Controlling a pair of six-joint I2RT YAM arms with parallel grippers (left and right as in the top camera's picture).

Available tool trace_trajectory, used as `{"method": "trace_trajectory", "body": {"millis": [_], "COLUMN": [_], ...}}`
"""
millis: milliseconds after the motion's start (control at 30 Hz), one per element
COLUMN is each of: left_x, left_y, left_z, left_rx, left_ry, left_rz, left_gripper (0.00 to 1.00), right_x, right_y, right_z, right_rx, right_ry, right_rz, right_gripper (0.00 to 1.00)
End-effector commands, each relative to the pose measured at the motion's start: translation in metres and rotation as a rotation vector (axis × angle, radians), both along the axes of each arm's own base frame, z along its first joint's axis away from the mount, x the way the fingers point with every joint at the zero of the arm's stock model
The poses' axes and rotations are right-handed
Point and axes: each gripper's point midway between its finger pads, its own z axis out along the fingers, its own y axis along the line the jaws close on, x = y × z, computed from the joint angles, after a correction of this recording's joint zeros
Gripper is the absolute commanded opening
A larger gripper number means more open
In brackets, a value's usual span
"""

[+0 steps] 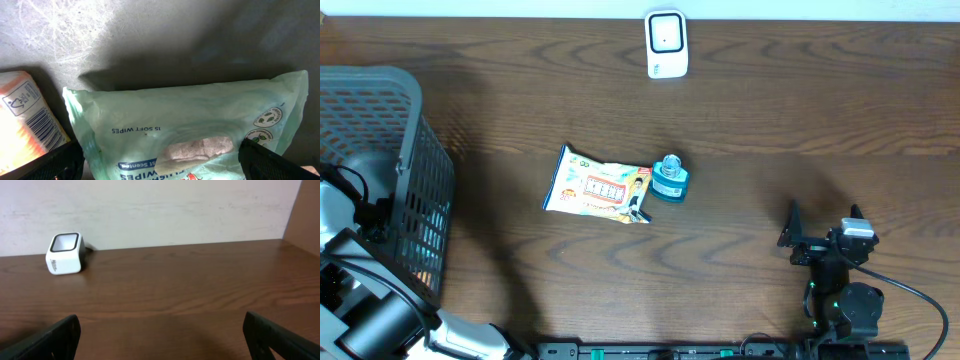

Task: Scan the item barcode
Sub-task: 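Reach the left gripper back into the basket for the green bag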

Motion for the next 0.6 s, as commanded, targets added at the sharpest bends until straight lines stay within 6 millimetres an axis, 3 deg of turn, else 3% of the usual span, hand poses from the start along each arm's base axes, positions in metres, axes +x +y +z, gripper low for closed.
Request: {"method": "trace_trajectory", "body": {"millis": [0,200,233,367,433,567], "left_x": [-0.005,0.002,0.003,0.002,0.002,0.001], "left_y": [-0.005,-0.011,-0.012,-0.013,-0.012,-0.001], "left_z": [-0.007,-0.009,-0.01,-0.014,-0.014,-0.008], "left_rx": [-0.007,-0.001,0.003,0.017,0.02,0.068], "left_ry": [0.021,0.017,0.014,0.027,0.029,0.038], "left_rz": [-0.021,-0.053,-0.058,-0.071,-0.071,-0.068], "left_gripper": [0.98,0.99,0.94,0.32,0.08,0.07], "right_x": [0.0,0.0,0.0,0.0,0.0,0.0], "right_y": [0.001,0.001,0.001,0.001,0.001,0.001], "right_z": [-0.001,-0.001,-0.001,-0.001,-0.001,-0.001], "right_rx": [-0.008,-0.008,-0.008,-0.008,-0.008,-0.008], "right_ry": [0.002,0.002,0.002,0.002,0.002,0.002], "right_rz": [0.006,0.006,0.006,0.006,0.006,0.006], "right_gripper": [0.99,0.99,0.99,0.99,0.99,0.99]}}
